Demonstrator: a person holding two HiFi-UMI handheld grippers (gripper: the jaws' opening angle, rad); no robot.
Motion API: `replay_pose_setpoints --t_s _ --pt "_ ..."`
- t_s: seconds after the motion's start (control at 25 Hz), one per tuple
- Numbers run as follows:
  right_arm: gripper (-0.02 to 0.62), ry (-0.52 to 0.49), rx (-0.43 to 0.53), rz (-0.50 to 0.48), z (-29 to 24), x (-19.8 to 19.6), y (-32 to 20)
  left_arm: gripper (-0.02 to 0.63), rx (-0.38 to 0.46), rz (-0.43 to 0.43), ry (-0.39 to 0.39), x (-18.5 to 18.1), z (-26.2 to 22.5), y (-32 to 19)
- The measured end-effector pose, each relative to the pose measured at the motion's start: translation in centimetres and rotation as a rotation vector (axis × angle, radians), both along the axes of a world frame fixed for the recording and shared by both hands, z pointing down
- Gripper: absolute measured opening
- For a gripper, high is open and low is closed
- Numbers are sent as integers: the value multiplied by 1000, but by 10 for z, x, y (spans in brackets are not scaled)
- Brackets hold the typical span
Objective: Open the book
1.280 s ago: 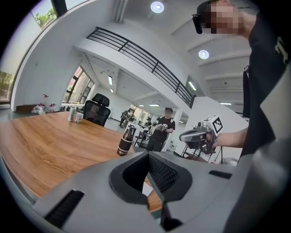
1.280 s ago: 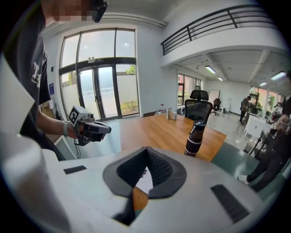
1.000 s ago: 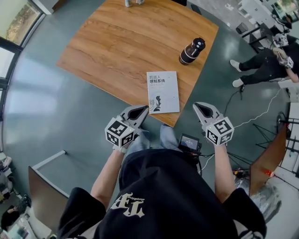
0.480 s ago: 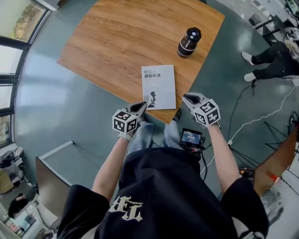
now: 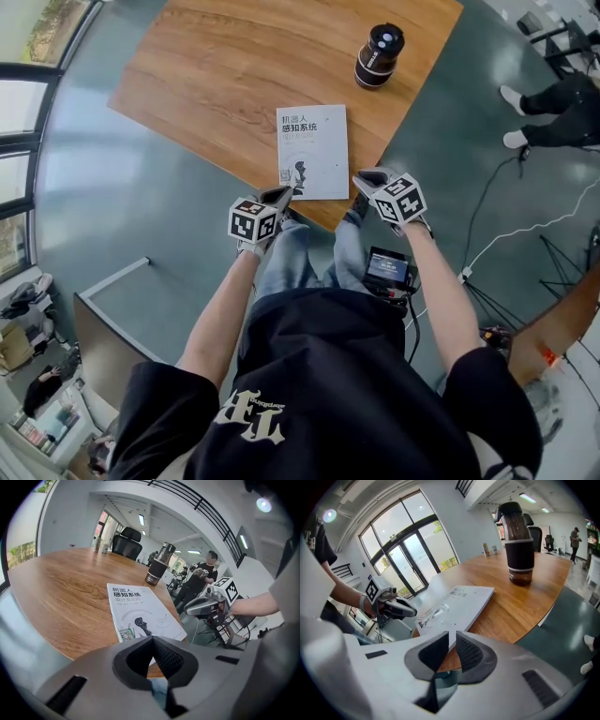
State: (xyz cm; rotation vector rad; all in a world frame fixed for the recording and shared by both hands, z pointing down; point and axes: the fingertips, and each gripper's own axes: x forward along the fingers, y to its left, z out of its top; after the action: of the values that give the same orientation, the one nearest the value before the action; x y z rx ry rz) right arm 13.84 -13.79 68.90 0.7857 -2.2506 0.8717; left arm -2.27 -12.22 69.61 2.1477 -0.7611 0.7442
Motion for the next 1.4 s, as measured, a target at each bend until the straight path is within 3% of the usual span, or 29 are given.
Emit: replay_pose_setpoints --t_s 0.52,0.84,1.12,1.4 --pt "48 -67 -157 -28 39 -16 22 6 -47 -52 -85 -5 26 4" --pt "48 -113 -205 -17 42 -23 24 6 -80 -53 -101 -7 37 7" --pt "48 -151 -225 -5 33 -23 25 6 -80 -54 -86 -4 33 8" --pt "48 -238 -207 3 11 -28 21 6 -33 -26 -10 14 12 5"
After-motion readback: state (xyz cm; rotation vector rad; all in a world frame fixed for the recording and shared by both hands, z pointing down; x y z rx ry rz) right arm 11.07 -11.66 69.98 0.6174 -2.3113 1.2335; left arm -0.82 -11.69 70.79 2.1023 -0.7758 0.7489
